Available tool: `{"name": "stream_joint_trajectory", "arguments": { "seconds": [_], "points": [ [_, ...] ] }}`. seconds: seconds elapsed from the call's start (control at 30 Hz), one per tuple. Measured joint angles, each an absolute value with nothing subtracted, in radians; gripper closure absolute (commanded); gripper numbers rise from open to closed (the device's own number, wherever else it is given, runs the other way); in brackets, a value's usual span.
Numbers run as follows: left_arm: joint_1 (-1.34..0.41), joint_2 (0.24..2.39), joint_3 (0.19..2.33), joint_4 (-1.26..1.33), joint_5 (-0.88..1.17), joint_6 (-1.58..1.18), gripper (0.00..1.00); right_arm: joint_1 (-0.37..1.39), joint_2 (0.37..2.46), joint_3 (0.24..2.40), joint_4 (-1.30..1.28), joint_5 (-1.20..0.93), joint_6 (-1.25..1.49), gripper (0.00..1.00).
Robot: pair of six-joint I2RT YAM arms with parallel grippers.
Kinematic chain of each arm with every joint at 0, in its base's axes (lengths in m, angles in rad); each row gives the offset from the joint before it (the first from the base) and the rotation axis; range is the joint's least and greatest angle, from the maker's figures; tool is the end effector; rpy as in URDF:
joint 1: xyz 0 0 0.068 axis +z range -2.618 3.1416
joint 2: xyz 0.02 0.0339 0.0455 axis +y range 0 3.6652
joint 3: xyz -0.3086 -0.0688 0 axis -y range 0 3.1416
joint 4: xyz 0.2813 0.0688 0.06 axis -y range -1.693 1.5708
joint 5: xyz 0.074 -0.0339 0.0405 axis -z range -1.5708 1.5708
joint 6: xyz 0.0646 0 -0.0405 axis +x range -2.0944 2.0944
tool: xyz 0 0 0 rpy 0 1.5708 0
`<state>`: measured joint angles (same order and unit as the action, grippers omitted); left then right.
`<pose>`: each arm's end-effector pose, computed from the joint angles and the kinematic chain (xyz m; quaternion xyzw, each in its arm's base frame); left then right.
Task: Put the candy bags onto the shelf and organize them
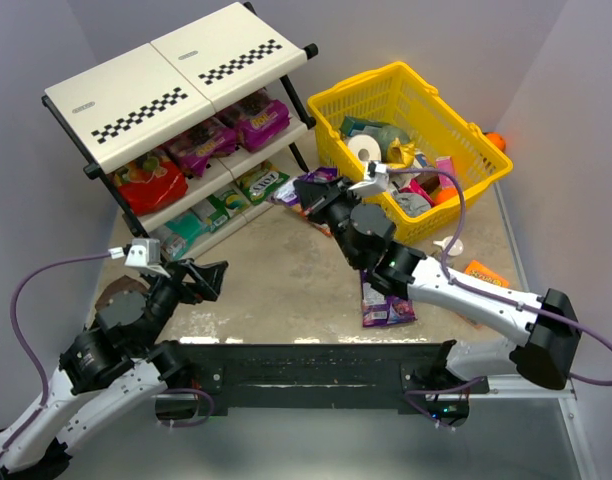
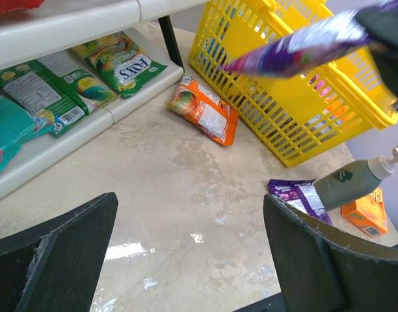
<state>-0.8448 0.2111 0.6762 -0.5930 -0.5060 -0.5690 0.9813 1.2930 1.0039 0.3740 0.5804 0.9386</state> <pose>0.0713 -0.0332 0.3413 -0.0638 0.7428 -0.2724 0.6083 0.2238 0.2710 0.3984 0.1969 0.6525 0.4670 0.5633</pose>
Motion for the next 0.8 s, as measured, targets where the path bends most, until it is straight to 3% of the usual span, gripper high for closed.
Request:
{"name": "stream_joint_trajectory", "arguments": {
  "seconds": [0.37,0.8],
  "points": [
    [-0.845,0.388,0.675,-0.617,-0.498,-0.592,0.00,0.960,1.423,1.422,0.432,0.450,0.611,1.00],
    [-0.845,0.366,0.675,-0.616,-0.471,-0.592,0.01,0.859,1.760,1.887,0.560,0.148,0.490,1.00]
  ]
}}
